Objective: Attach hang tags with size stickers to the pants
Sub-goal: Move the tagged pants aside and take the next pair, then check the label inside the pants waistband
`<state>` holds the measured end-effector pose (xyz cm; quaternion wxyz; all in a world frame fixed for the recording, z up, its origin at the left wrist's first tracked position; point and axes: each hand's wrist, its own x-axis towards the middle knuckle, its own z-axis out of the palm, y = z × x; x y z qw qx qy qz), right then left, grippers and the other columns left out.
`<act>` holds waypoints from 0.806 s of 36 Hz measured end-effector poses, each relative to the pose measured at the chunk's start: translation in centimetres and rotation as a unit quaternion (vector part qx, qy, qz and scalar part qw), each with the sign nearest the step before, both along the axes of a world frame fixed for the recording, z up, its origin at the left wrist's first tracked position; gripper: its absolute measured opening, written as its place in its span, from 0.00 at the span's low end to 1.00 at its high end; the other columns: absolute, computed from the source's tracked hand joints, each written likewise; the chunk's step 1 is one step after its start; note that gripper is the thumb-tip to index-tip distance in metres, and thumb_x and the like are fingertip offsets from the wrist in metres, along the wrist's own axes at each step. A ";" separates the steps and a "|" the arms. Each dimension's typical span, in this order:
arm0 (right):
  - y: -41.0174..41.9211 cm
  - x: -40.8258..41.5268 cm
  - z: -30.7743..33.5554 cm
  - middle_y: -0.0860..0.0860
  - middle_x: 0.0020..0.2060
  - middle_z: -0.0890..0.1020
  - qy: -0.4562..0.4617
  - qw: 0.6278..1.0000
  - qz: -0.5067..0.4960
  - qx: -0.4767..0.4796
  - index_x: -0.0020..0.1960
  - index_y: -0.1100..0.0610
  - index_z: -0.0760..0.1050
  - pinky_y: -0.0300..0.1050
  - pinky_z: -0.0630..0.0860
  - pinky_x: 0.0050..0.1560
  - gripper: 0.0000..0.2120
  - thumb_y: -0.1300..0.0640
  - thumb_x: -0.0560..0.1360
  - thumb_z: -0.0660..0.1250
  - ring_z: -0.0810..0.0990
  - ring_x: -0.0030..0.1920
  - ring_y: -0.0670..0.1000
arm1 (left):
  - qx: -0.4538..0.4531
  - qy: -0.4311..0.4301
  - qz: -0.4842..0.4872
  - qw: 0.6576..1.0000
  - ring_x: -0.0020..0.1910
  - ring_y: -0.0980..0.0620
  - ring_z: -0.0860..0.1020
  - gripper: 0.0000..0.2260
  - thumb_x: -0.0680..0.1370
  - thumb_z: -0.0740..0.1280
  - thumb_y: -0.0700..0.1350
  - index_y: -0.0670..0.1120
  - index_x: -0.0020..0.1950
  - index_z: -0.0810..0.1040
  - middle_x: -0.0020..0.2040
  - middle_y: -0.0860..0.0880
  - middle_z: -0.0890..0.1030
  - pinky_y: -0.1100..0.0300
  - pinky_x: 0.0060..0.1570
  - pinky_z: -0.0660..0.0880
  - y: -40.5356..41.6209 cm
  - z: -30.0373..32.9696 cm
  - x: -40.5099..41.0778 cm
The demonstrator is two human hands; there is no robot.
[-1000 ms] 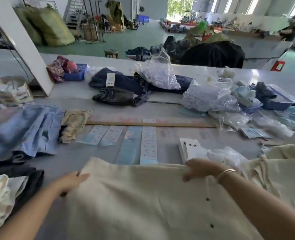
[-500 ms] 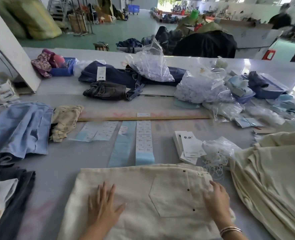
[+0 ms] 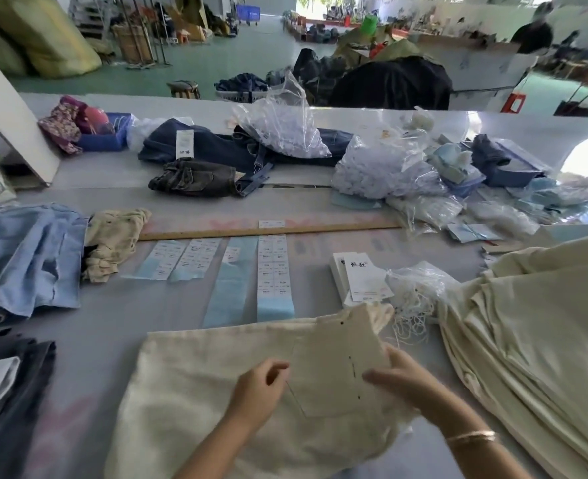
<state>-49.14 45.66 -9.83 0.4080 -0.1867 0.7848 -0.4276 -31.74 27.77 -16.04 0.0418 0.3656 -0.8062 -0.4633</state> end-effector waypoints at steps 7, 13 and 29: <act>-4.5 10.4 1.1 0.47 0.49 0.80 0.129 0.988 0.062 -0.055 0.68 0.44 0.66 0.44 0.78 0.49 0.29 0.55 0.68 0.65 0.78 0.44 0.43 | 0.331 0.179 0.103 0.921 0.43 0.47 0.84 0.13 0.75 0.69 0.52 0.45 0.53 0.77 0.45 0.44 0.84 0.52 0.39 0.81 3.4 5.0 -1.1; -4.7 10.1 0.8 0.46 0.43 0.80 0.042 0.994 -0.027 -0.098 0.68 0.47 0.70 0.36 0.74 0.43 0.21 0.60 0.77 0.61 0.78 0.38 0.40 | 0.401 0.205 0.074 0.890 0.52 0.42 0.82 0.10 0.80 0.62 0.41 0.44 0.59 0.78 0.53 0.41 0.83 0.53 0.46 0.80 2.2 5.0 0.9; -4.3 8.9 1.6 0.52 0.42 0.82 0.070 0.981 -0.129 -0.124 0.49 0.53 0.76 0.48 0.78 0.43 0.09 0.62 0.77 0.58 0.81 0.42 0.50 | 0.460 0.252 0.081 0.847 0.49 0.45 0.83 0.12 0.80 0.60 0.36 0.43 0.58 0.80 0.53 0.40 0.83 0.56 0.42 0.80 3.3 6.9 1.4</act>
